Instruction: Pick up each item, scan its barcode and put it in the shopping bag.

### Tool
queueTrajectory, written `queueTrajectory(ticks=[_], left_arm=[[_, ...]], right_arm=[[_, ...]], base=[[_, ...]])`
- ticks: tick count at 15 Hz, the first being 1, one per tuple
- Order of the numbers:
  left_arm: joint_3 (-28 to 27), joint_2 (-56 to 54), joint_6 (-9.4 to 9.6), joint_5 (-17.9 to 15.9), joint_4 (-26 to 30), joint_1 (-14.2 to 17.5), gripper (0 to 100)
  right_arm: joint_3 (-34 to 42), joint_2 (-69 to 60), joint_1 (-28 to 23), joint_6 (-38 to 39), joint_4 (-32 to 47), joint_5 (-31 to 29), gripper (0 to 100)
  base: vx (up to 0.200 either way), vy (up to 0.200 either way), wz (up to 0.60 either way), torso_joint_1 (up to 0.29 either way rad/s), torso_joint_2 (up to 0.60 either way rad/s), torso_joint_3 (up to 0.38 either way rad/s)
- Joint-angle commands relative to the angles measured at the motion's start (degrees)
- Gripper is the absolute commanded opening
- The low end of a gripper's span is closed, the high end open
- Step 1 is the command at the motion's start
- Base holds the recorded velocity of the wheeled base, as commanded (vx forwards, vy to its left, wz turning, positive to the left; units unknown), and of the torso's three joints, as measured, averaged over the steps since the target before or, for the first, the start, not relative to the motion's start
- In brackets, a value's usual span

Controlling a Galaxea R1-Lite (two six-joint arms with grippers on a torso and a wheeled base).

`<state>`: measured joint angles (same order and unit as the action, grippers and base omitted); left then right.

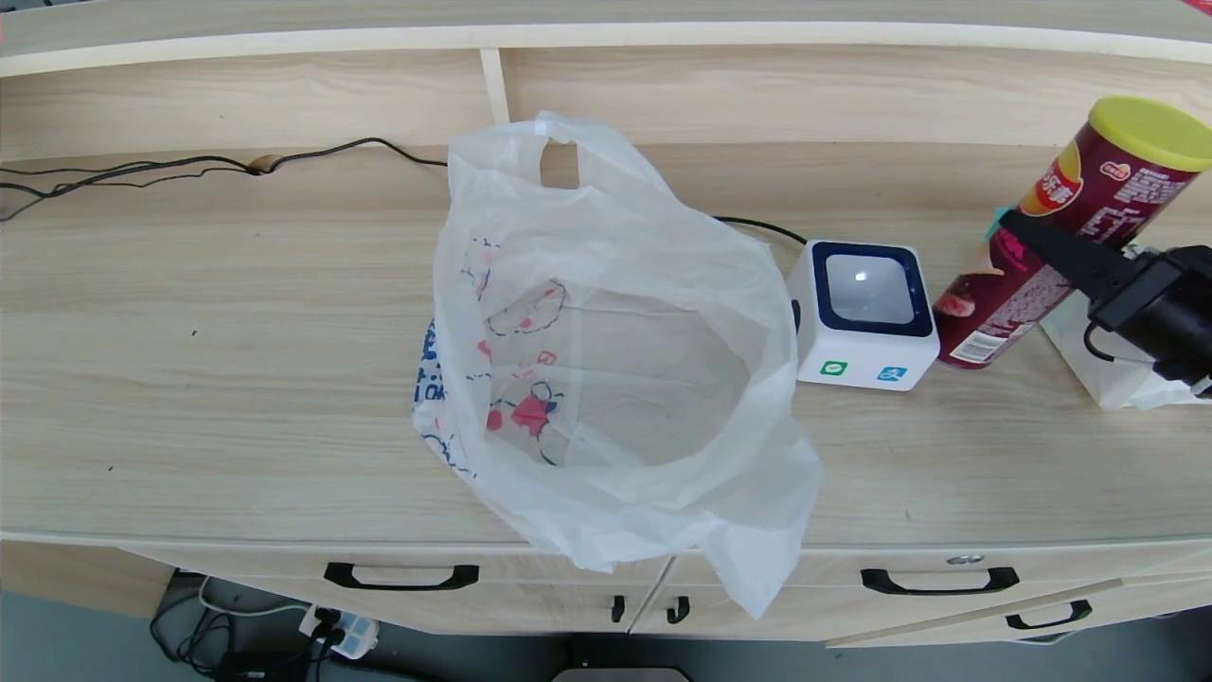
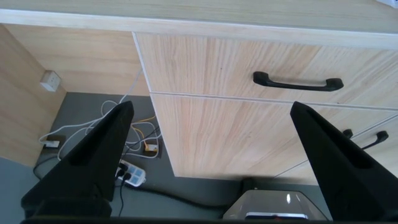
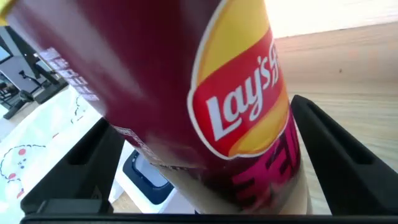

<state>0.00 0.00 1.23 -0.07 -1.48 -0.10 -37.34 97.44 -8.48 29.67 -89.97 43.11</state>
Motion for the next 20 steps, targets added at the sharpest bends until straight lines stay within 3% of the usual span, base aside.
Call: queueTrajectory(ticks=[1, 2, 3, 13, 17, 20], left_arm=[[0.00, 0.09, 0.00, -0.01, -0.02, 0.01, 100], [0.00, 0.09, 0.00, -0.01, -0.02, 0.01, 100], [0.00, 0.09, 0.09, -0.01, -0.02, 0.01, 100], [0.00, 0.09, 0.00, -0.01, -0.02, 0.01, 100], [0.00, 0.09, 0.09, -0.01, 0.07, 0.01, 100], [0.00, 0.00, 0.17, -0.01, 0.07, 0.01, 100]], right_arm=[[-0.28, -0.06, 0.05, 0.04, -0.03, 0.05, 100], [-0.01, -0.14, 0.14, 0.04, -0.03, 0.22, 100], [0.25, -0.23, 0.22, -0.05, -0.03, 0.84, 0], [-0.10, -1.46, 0.14, -1.99, -0.03, 0.22, 0], [0.43, -5.77, 0.14, -8.40, -0.03, -12.17, 0], [-1.16, -9.72, 2.24, -12.09, 0.49, -13.22, 0]], base=[[0.000, 0.000, 0.00, 0.000, 0.00, 0.000], [0.000, 0.000, 0.00, 0.000, 0.00, 0.000], [0.000, 0.000, 0.00, 0.000, 0.00, 0.000], [0.000, 0.000, 0.00, 0.000, 0.00, 0.000], [0.000, 0.000, 0.00, 0.000, 0.00, 0.000], [0.000, 0.000, 0.00, 0.000, 0.00, 0.000]])
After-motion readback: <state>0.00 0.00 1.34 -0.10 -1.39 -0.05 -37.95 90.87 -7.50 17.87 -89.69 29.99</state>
